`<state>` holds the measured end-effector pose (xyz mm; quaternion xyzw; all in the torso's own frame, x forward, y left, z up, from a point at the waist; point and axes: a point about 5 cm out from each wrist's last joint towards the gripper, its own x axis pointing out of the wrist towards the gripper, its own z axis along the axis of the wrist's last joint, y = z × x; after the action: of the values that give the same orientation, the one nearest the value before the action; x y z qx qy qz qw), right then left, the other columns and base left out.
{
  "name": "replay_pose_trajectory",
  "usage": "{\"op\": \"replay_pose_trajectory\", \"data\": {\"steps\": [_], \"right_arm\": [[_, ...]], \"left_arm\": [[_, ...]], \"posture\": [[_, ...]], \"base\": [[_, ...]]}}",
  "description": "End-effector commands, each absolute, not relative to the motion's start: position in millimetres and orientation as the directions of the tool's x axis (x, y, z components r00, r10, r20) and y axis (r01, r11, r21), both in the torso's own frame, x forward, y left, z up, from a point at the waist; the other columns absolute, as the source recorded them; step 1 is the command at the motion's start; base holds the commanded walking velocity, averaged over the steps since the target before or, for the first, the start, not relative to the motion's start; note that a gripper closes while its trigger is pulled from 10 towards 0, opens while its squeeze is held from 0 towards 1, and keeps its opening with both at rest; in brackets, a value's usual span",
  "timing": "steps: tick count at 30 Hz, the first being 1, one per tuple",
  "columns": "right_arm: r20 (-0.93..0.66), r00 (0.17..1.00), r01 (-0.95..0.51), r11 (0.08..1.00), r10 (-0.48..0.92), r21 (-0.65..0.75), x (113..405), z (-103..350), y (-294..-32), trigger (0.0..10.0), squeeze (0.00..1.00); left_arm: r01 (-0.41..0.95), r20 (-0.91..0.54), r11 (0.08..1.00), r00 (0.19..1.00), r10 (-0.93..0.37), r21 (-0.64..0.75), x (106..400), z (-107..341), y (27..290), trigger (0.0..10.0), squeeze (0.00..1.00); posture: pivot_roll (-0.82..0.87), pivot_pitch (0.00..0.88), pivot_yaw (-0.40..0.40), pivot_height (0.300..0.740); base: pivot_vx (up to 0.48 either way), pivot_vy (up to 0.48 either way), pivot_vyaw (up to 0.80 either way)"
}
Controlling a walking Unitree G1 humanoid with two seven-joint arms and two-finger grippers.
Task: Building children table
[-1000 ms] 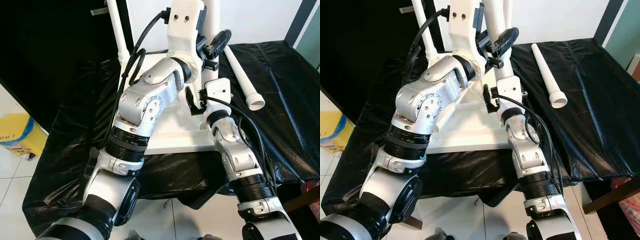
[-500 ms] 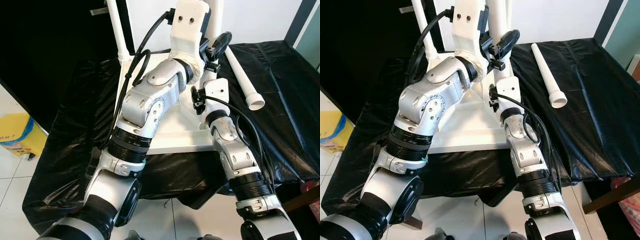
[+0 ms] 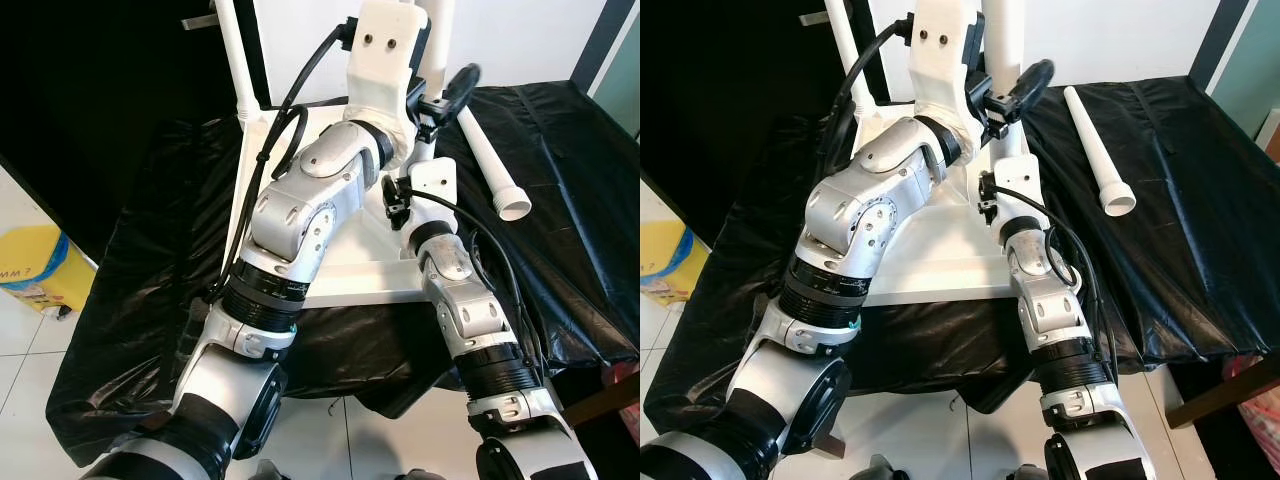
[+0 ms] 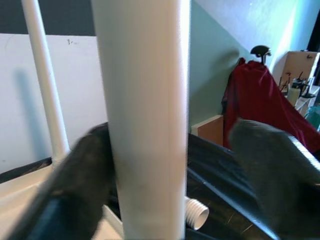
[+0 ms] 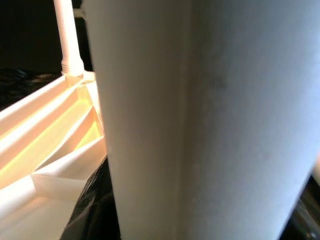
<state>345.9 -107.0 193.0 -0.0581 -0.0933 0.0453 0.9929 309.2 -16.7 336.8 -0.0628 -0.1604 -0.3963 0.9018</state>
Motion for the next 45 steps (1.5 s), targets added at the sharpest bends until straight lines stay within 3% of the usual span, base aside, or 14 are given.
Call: {"op": "replay_pose_trajectory", "data": {"steps": [1,5,6,23,36,45], "right_arm": [[0.179,0.979,-0.077,0.992,0.094,-0.101,346.9,194.9,-106.3,10.0,0.00],[0.181,0.980,-0.070,0.993,0.087,-0.094,347.1,195.7,-107.3,10.0,0.00],[0.183,0.981,-0.057,0.995,0.071,-0.081,347.7,196.6,-109.3,10.0,0.00],[0.196,0.970,0.132,0.989,-0.144,0.073,350.4,202.3,-142.2,10.0,0.00],[0.195,0.973,0.114,0.991,-0.126,0.073,348.0,202.2,-145.6,10.0,0.00],[0.241,0.968,0.048,0.996,-0.065,0.073,341.8,207.1,-144.0,10.0,0.00]], "left_arm": [[0.760,0.367,0.650,0.598,-0.712,0.023,305.6,340.6,-16.9,10.0,1.00],[0.754,0.371,0.657,0.604,-0.705,0.021,306.3,341.2,-15.7,10.0,1.00],[0.741,0.368,0.671,0.616,-0.697,0.032,307.2,341.2,-14.6,10.0,0.00],[0.658,0.382,0.749,0.713,-0.588,-0.076,315.1,328.4,10.1,10.0,0.00],[0.610,0.363,0.785,0.760,-0.539,-0.112,320.1,314.5,26.5,10.0,0.00],[0.538,0.303,0.842,0.809,-0.505,-0.034,322.7,291.8,38.1,10.0,0.00]], "posture": [[-0.09,0.038,0.043,0.740],[-0.09,0.038,0.043,0.740],[-0.09,0.045,0.037,0.740],[-0.06,0.058,0.034,0.740],[-0.05,0.065,0.029,0.740],[-0.05,0.070,0.029,0.740]], "base": [[0.000,0.000,0.00],[0.000,0.000,0.00],[0.000,0.000,0.00],[0.000,0.000,0.00],[0.000,0.000,0.00],[0.000,0.000,0.00]]}}
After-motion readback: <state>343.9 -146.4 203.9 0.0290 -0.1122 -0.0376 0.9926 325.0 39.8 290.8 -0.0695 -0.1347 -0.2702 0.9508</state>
